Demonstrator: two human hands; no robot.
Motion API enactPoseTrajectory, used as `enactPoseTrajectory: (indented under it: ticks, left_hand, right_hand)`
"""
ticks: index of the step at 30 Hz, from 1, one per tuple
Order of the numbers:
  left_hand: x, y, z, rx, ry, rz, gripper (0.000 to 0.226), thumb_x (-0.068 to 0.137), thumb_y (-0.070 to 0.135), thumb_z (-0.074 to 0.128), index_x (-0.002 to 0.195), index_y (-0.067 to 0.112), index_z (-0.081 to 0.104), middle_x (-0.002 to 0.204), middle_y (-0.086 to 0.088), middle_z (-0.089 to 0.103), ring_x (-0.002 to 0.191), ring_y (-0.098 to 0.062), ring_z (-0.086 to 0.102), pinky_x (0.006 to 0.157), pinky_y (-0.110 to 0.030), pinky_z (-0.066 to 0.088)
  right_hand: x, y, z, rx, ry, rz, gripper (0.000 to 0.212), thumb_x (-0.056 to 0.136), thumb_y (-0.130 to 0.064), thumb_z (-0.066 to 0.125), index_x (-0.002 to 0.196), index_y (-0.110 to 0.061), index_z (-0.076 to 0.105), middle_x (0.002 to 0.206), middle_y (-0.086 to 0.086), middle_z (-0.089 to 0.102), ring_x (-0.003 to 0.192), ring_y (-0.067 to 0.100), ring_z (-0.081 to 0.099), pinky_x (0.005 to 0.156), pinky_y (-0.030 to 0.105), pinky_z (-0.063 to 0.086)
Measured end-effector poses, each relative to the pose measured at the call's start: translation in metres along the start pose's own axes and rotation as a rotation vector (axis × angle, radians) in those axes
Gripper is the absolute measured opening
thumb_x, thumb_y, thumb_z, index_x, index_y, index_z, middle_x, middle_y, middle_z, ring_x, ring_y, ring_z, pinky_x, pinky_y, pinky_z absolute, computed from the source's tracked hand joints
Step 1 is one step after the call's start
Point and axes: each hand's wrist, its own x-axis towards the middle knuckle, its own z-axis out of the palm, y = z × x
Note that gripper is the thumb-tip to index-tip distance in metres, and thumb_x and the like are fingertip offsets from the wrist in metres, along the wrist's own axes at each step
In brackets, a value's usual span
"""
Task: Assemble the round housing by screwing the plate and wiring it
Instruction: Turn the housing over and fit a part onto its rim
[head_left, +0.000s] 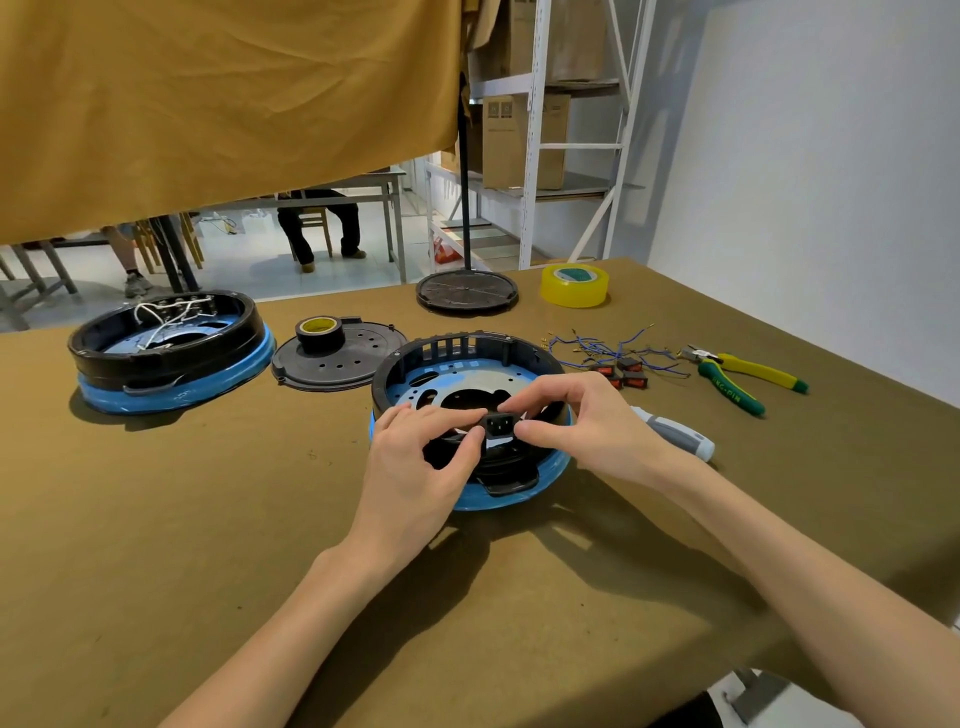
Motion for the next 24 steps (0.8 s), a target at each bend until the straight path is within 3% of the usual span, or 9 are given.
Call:
enactPoseTrajectory:
  ticks: [6,10,12,14,16,18,20,22,24]
  left_hand:
    - [0.003,0.006,-0.002,0.014,-0.001,-0.009,0.023,0.093,0.033,0.066,0.115,0.033,0.072,0.107,0.026,0.068,0.109,0.016,0.055,0.114,-0.012,0.018]
    - [0.001,0.010,-0.001,-0.054,0.041,-0.040,0.025,0.092,0.021,0.073,0.113,0.036,0.071,0.107,0.029,0.067,0.111,0.009,0.060,0.123,-0.033,0.027]
    - [0.002,0.012,-0.001,-0.137,0.072,-0.055,0.024,0.090,0.019,0.075,0.110,0.032,0.074,0.105,0.028,0.070,0.109,0.004,0.064,0.114,-0.044,0.042]
    - [0.004,0.014,-0.001,-0.194,0.076,-0.054,0.023,0.091,0.018,0.075,0.110,0.031,0.074,0.103,0.022,0.073,0.105,-0.003,0.068,0.099,-0.042,0.056]
    - [0.006,0.017,0.000,-0.218,0.057,-0.040,0.024,0.093,0.015,0.073,0.111,0.031,0.073,0.103,0.018,0.074,0.103,-0.008,0.069,0.093,-0.040,0.058]
    - [0.008,0.019,0.001,-0.211,0.026,-0.021,0.023,0.094,0.014,0.071,0.112,0.029,0.074,0.103,0.018,0.073,0.103,-0.007,0.069,0.100,-0.045,0.054]
    - [0.010,0.019,0.001,-0.135,0.018,0.027,0.024,0.094,0.015,0.071,0.112,0.030,0.075,0.104,0.018,0.072,0.104,-0.004,0.067,0.119,-0.050,0.035]
    - [0.014,0.019,0.001,-0.067,-0.005,0.086,0.029,0.094,0.014,0.070,0.115,0.033,0.074,0.106,0.018,0.069,0.108,-0.002,0.063,0.125,-0.051,0.020]
    - [0.016,0.019,0.000,-0.083,-0.065,0.108,0.036,0.095,0.012,0.068,0.121,0.036,0.071,0.109,0.019,0.063,0.113,-0.003,0.058,0.121,-0.056,0.027]
  right_hand:
    - [-0.001,0.000,0.001,-0.015,0.009,0.013,0.026,0.092,-0.010,0.073,0.101,-0.034,0.077,0.095,-0.011,0.075,0.093,0.008,0.068,0.081,0.015,0.053]
    - [-0.001,0.000,0.000,-0.007,0.004,0.061,0.020,0.085,-0.011,0.080,0.091,-0.029,0.074,0.093,-0.007,0.074,0.091,0.009,0.068,0.080,0.021,0.056]
    - [-0.003,0.000,0.003,-0.014,-0.005,0.076,0.019,0.081,-0.013,0.083,0.090,-0.024,0.071,0.094,-0.007,0.073,0.091,0.009,0.068,0.082,0.024,0.056]
    - [-0.004,-0.001,0.006,-0.018,0.012,0.057,0.024,0.080,-0.013,0.084,0.097,-0.022,0.070,0.095,-0.011,0.072,0.092,0.008,0.067,0.083,0.020,0.054]
    - [-0.004,-0.002,0.007,-0.022,0.019,0.031,0.030,0.081,-0.011,0.084,0.105,-0.020,0.070,0.096,-0.014,0.072,0.094,0.006,0.067,0.084,0.015,0.051]
    - [-0.003,-0.002,0.008,-0.043,0.025,0.017,0.036,0.081,-0.010,0.083,0.112,-0.021,0.069,0.096,-0.013,0.073,0.095,0.004,0.067,0.083,0.012,0.049]
    - [-0.003,-0.002,0.010,-0.060,0.041,0.004,0.045,0.082,-0.011,0.083,0.122,-0.024,0.065,0.098,-0.012,0.073,0.097,0.005,0.066,0.085,0.011,0.048]
    - [-0.003,-0.004,0.013,-0.067,0.055,-0.045,0.047,0.084,-0.013,0.082,0.126,-0.026,0.065,0.102,-0.015,0.073,0.100,0.008,0.066,0.086,0.013,0.048]
    - [-0.003,-0.004,0.019,-0.055,0.063,-0.101,0.039,0.086,-0.016,0.080,0.123,-0.026,0.068,0.107,-0.018,0.072,0.103,0.010,0.067,0.087,0.016,0.050]
